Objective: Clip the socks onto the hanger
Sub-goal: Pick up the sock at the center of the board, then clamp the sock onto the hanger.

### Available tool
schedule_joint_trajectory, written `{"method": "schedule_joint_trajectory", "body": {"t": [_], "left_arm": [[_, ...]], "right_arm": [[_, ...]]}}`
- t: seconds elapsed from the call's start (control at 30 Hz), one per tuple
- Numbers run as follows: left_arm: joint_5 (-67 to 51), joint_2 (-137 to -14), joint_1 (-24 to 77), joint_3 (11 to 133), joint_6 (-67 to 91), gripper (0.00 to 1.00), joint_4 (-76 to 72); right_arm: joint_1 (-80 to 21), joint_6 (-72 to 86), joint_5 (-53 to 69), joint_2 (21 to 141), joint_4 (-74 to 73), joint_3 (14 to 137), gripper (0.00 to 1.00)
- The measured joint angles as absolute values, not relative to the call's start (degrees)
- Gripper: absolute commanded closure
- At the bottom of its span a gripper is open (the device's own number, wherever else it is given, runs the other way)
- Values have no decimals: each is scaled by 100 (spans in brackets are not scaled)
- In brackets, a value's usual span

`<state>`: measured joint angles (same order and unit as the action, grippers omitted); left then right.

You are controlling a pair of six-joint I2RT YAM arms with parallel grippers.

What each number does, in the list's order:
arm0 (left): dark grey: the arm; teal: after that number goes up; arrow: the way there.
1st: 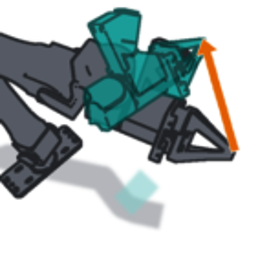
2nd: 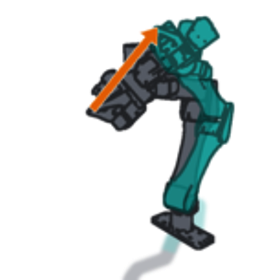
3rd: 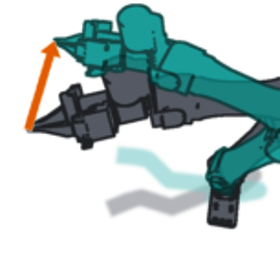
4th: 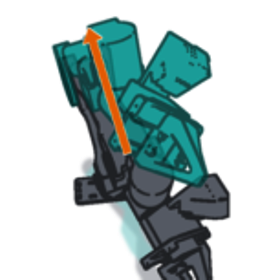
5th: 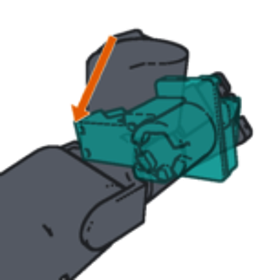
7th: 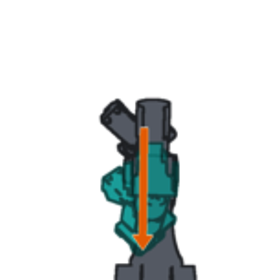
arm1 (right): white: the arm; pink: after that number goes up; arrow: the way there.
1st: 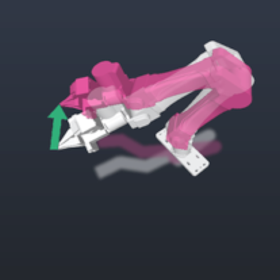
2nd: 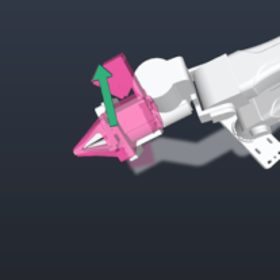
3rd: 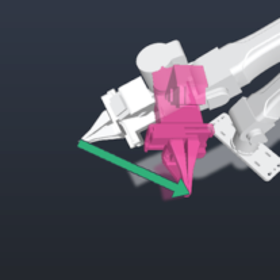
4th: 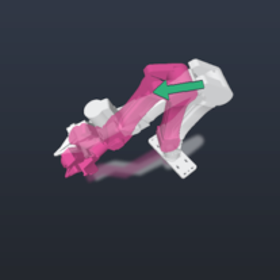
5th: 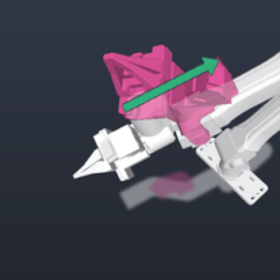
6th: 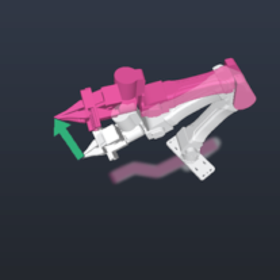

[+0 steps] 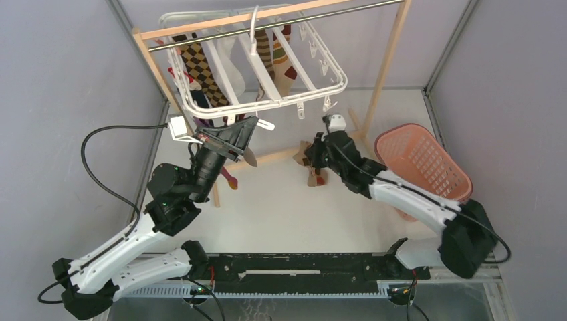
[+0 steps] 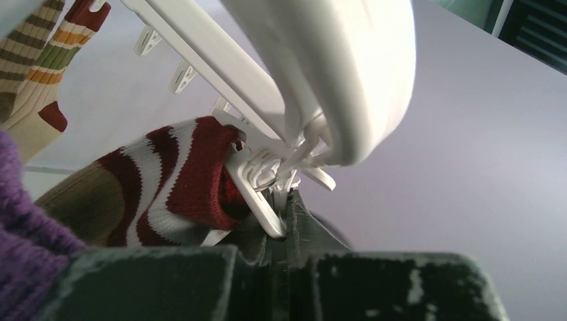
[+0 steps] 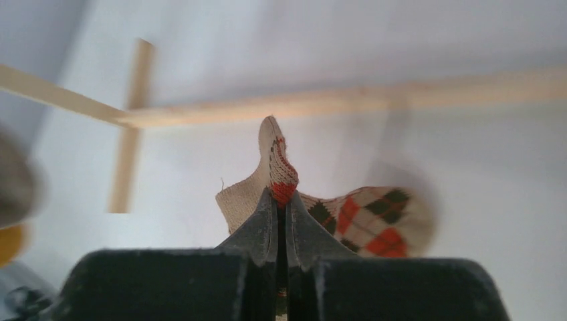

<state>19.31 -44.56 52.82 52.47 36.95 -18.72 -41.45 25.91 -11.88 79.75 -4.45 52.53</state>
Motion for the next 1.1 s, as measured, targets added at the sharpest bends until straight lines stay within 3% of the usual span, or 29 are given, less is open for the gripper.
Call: {"method": "schedule_joint_trajectory", "body": {"t": [0.17,0.37,0.73,1.1], "left_arm": [[1931,-4456,5280,5238,3695,100,-1879],[1929,-4456,5277,5238,3697,100,-1890],[1922,-4460,5280,5203,3706,100,-1953],[1909,-4456,5273,5142,3706,100,-2043]], "right_arm": [[-4049,2567,-331,6646,-119,5214,100],[-4193,2473,567,5920,467,5201,100],[-4574,2342,1470,5745,1111,5129,100],[-4740,2043,1605,5808,1210,5494,100]]}}
